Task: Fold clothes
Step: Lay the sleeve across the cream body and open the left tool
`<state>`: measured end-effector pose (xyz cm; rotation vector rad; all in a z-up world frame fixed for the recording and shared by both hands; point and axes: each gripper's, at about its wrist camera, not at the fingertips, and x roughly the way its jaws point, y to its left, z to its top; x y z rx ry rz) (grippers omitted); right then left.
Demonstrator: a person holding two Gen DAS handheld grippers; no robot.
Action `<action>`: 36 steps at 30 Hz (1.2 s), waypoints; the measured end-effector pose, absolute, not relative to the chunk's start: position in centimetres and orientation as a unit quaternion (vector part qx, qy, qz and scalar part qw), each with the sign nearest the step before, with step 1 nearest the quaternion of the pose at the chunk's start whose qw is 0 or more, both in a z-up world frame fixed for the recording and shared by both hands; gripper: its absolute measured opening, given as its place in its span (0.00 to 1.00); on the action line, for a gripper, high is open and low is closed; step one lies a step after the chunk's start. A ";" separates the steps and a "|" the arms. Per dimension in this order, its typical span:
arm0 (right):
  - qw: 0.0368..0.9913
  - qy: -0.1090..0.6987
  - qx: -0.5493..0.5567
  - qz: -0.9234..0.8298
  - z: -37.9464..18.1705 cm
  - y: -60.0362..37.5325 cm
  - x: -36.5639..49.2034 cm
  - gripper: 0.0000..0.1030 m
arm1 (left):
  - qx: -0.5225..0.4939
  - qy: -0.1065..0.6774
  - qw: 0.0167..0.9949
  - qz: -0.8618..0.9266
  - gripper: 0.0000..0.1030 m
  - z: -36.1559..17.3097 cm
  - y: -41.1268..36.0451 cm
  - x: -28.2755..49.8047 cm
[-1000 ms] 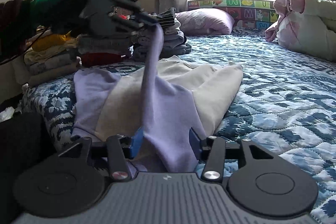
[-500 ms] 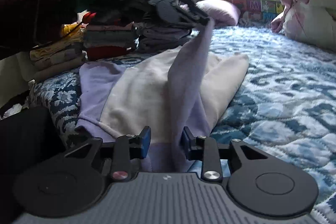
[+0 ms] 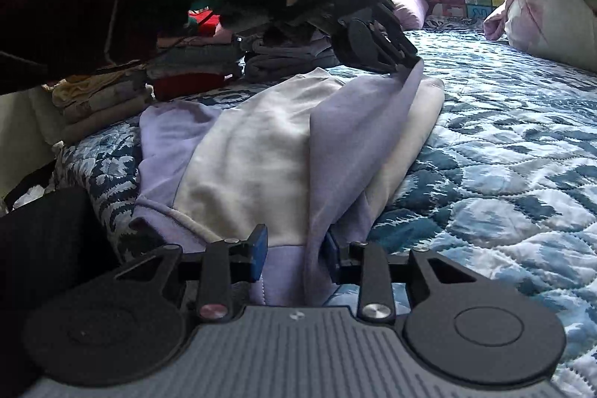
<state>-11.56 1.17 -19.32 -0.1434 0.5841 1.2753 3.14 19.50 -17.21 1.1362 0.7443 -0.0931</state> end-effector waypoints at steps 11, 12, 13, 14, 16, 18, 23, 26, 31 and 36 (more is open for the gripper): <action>0.757 0.286 -0.042 0.586 -19.4 1.1 -10.7 0.41 | 0.502 0.413 0.758 -0.050 0.27 -19.1 19.7 6.5; 0.757 0.286 -0.041 0.586 -19.4 1.1 -10.7 0.42 | 0.487 0.414 0.768 -0.042 0.43 -18.8 20.1 7.0; 0.758 0.286 -0.041 0.585 -19.4 1.1 -10.7 0.42 | 0.469 0.414 0.780 -0.030 0.56 -18.2 20.5 7.4; 0.758 0.286 -0.042 0.585 -19.4 1.1 -10.7 0.42 | 0.451 0.414 0.791 -0.020 0.59 -17.5 21.0 7.7; 0.758 0.286 -0.044 0.585 -19.4 1.1 -10.7 0.42 | 0.418 0.411 0.810 0.004 0.58 -16.4 22.0 8.2; 0.758 0.286 -0.044 0.584 -19.4 1.0 -10.7 0.42 | 0.427 0.382 0.816 0.077 0.54 -16.1 22.8 8.1; 0.762 0.282 -0.043 0.581 -19.0 0.5 -10.8 0.44 | 0.364 0.330 0.850 0.190 0.33 -14.4 25.2 5.9; 0.770 0.277 -0.049 0.572 -18.6 -0.2 -10.8 0.45 | 0.326 0.331 0.868 0.175 0.28 -13.9 25.7 3.7; 0.802 0.233 -0.027 0.549 -17.5 -1.8 -10.5 0.41 | 0.212 0.369 0.901 0.084 0.19 -14.0 25.9 2.5; 0.811 0.208 -0.014 0.547 -17.4 0.3 -10.2 0.28 | 0.102 0.391 0.914 0.031 0.17 -15.2 26.0 5.3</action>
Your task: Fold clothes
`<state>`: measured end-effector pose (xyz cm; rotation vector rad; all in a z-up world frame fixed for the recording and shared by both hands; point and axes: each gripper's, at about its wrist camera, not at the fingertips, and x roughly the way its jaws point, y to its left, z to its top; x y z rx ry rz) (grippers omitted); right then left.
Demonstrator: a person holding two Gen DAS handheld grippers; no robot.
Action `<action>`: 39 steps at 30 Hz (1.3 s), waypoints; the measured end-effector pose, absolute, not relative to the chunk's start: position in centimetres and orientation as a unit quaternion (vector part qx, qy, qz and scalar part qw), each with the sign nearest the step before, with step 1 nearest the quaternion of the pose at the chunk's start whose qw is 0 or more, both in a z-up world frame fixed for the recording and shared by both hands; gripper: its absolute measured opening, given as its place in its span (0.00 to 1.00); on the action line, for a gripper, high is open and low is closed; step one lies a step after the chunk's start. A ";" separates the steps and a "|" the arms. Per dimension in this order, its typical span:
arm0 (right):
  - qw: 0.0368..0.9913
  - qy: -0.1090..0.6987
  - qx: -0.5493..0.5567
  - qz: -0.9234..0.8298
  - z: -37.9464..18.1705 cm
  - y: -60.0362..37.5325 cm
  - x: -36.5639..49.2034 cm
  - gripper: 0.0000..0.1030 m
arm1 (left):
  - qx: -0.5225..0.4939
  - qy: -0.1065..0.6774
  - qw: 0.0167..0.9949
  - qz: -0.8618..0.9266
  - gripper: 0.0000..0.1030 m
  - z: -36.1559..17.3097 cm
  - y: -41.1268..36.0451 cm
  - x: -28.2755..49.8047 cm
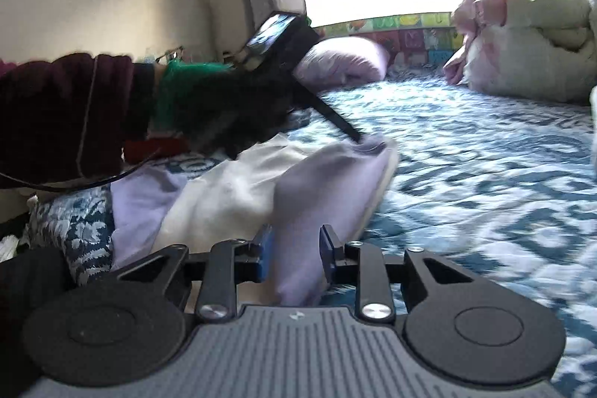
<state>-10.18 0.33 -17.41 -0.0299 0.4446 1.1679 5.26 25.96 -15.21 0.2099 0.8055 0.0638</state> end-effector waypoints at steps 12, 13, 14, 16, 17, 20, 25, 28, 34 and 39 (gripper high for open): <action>0.780 0.279 -0.073 0.555 -20.1 4.4 -10.1 0.28 | 0.130 0.382 0.914 0.037 0.19 -15.6 25.5 6.5; 0.781 0.276 -0.077 0.556 -20.0 4.4 -10.3 0.29 | 0.124 0.368 0.920 0.044 0.19 -14.8 25.6 5.6; 0.780 0.271 -0.073 0.560 -19.6 4.3 -10.5 0.29 | 0.123 0.355 0.925 0.052 0.19 -14.1 25.5 4.6; 0.778 0.256 -0.066 0.569 -18.9 3.7 -11.0 0.29 | 0.141 0.335 0.929 0.075 0.19 -13.1 24.7 2.2; 0.779 0.250 -0.066 0.572 -18.7 3.3 -11.3 0.29 | 0.143 0.328 0.930 0.078 0.19 -12.8 24.3 0.9; 0.777 0.239 -0.062 0.579 -18.0 2.4 -11.9 0.29 | 0.136 0.311 0.938 0.075 0.19 -12.3 22.9 -3.8; 0.789 0.229 -0.074 0.565 -17.5 0.9 -12.2 0.29 | 0.076 0.299 0.948 0.081 0.19 -12.9 21.1 -10.3; 0.803 0.238 -0.055 0.544 -17.5 -0.2 -11.4 0.36 | 0.002 0.297 0.951 0.089 0.19 -13.6 21.3 -12.5; 0.798 0.263 -0.041 0.541 -18.2 0.0 -11.0 0.36 | -0.087 0.306 0.944 0.087 0.19 -15.2 22.2 -13.2; 0.781 0.281 -0.038 0.556 -18.5 0.7 -11.3 0.35 | -0.124 0.310 0.938 0.089 0.19 -16.0 22.9 -13.7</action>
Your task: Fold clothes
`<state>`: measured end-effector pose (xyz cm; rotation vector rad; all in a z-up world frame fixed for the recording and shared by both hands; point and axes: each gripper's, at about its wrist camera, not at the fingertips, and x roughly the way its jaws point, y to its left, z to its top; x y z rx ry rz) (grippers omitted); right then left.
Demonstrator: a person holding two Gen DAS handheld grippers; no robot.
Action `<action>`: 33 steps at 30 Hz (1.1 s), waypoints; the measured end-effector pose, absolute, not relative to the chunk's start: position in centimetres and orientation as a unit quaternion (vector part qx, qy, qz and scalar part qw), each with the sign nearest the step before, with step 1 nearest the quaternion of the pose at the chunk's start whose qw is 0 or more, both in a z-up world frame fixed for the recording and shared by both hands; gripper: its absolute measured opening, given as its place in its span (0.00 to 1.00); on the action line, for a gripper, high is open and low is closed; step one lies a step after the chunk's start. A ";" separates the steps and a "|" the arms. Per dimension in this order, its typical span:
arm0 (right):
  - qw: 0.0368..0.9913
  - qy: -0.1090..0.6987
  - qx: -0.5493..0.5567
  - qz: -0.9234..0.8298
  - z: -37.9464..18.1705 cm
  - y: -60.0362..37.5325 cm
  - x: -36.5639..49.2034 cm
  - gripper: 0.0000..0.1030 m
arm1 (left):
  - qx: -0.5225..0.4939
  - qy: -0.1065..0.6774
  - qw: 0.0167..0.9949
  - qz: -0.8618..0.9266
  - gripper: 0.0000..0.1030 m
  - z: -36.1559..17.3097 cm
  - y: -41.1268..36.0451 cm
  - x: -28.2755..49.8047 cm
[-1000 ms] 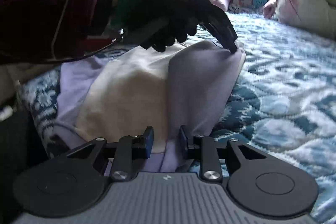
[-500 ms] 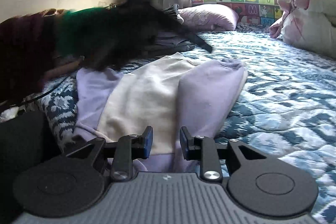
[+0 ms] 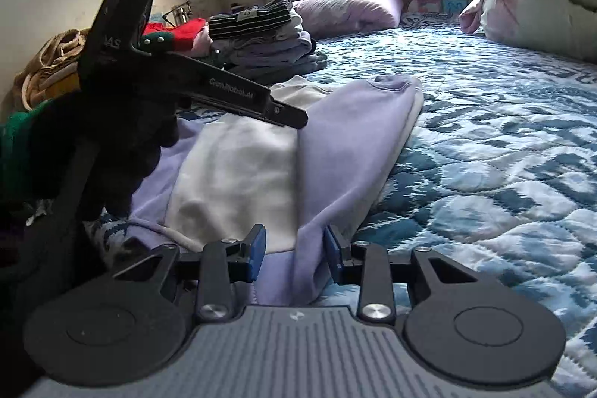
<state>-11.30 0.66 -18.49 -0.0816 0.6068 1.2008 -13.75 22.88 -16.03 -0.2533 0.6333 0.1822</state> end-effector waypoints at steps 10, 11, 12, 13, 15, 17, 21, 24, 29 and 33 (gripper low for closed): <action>0.775 0.329 0.042 0.538 -19.0 -0.6 -9.3 0.38 | -0.204 0.302 0.926 0.097 0.19 -16.7 24.6 -13.3; 0.771 0.333 0.047 0.541 -19.1 -0.5 -9.3 0.37 | -0.223 0.301 0.922 0.096 0.19 -16.9 25.0 -13.1; 0.767 0.337 0.051 0.544 -19.2 -0.5 -9.2 0.37 | -0.236 0.302 0.919 0.095 0.19 -17.0 25.2 -13.0; 0.765 0.339 0.057 0.544 -19.2 -0.5 -9.2 0.36 | -0.248 0.303 0.915 0.094 0.19 -17.2 25.4 -12.9; 0.762 0.337 0.070 0.548 -19.2 -0.7 -9.1 0.17 | -0.269 0.303 0.909 0.094 0.07 -17.4 25.7 -12.6; 0.756 0.329 0.079 0.560 -18.9 -1.0 -9.1 0.10 | -0.280 0.294 0.908 0.100 0.03 -17.2 25.8 -12.9; 0.751 0.335 0.043 0.567 -19.2 -0.2 -9.7 0.07 | -0.268 0.302 0.908 0.112 0.03 -17.7 25.8 -12.9; 0.748 0.348 0.041 0.564 -19.5 0.1 -9.5 0.08 | -0.242 0.303 0.914 0.120 0.04 -17.5 25.4 -13.1; 0.745 0.361 0.049 0.559 -19.7 -0.1 -9.1 0.11 | -0.169 0.263 0.941 0.131 0.06 -15.4 23.4 -14.0; 0.742 0.367 0.041 0.559 -19.9 -0.1 -9.0 0.11 | -0.141 0.272 0.948 0.090 0.06 -15.9 22.4 -12.8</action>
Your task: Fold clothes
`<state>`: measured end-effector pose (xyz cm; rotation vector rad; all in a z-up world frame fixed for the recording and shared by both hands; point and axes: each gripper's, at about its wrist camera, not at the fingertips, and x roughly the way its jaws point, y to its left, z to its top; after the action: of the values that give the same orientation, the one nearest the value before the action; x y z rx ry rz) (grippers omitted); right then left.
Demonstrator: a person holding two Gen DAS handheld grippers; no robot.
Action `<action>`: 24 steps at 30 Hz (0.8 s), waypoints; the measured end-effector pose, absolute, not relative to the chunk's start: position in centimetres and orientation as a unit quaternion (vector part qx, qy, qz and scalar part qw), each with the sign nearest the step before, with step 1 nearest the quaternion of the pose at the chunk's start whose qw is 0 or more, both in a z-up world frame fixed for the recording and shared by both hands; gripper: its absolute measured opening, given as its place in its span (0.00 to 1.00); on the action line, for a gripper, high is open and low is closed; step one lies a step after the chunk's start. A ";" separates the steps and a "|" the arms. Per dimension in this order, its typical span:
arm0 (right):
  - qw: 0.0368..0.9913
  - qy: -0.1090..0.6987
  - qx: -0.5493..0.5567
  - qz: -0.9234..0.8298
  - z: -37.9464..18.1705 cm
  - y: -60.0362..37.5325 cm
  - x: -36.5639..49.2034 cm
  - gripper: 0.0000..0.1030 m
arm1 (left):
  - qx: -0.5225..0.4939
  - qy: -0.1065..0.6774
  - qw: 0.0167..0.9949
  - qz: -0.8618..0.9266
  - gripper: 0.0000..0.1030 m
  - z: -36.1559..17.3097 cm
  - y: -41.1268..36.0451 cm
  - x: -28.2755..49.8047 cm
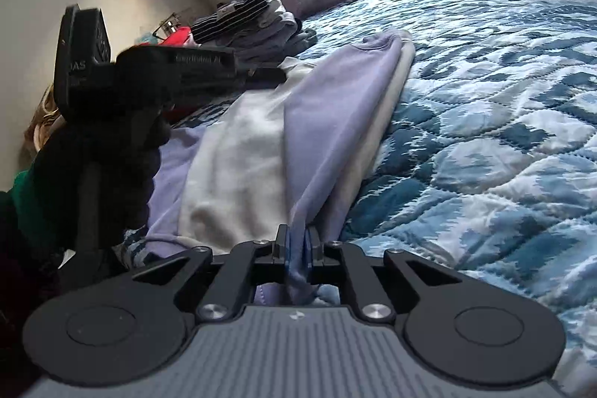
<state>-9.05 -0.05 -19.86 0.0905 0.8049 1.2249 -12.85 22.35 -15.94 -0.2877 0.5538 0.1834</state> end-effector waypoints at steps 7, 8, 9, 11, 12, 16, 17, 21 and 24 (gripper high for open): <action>0.746 0.361 0.025 0.559 -18.8 -1.2 -9.7 0.21 | -0.061 0.310 0.946 0.075 0.07 -16.1 20.5 -12.0; 0.750 0.357 0.028 0.556 -18.6 -1.8 -9.7 0.24 | -0.053 0.308 0.947 0.076 0.07 -15.8 20.5 -11.9; 0.757 0.349 0.029 0.552 -18.3 -2.3 -9.8 0.27 | -0.051 0.306 0.947 0.077 0.07 -15.5 20.7 -11.7; 0.775 0.313 0.038 0.547 -17.9 -2.5 -9.8 0.29 | -0.049 0.307 0.947 0.082 0.09 -15.2 21.3 -10.7; 0.784 0.295 0.042 0.544 -17.6 -2.6 -9.9 0.29 | -0.049 0.309 0.946 0.084 0.12 -15.1 21.7 -10.2; 0.806 0.245 0.032 0.538 -17.3 -1.4 -10.2 0.25 | -0.038 0.324 0.941 0.088 0.18 -15.3 22.6 -6.8; 0.804 0.247 0.021 0.541 -17.5 -0.7 -10.2 0.25 | -0.035 0.328 0.940 0.088 0.18 -15.4 22.8 -5.9; 0.793 0.282 -0.033 0.539 -18.8 2.5 -10.4 0.24 | -0.038 0.337 0.937 0.080 0.18 -15.4 23.5 -2.6; 0.787 0.295 -0.042 0.541 -19.3 2.8 -10.3 0.25 | -0.027 0.350 0.933 0.073 0.18 -15.6 23.9 0.1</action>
<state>-10.33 2.75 -19.28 -0.0908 0.6366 1.1653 0.08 23.88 -15.60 -0.0559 0.7165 0.1487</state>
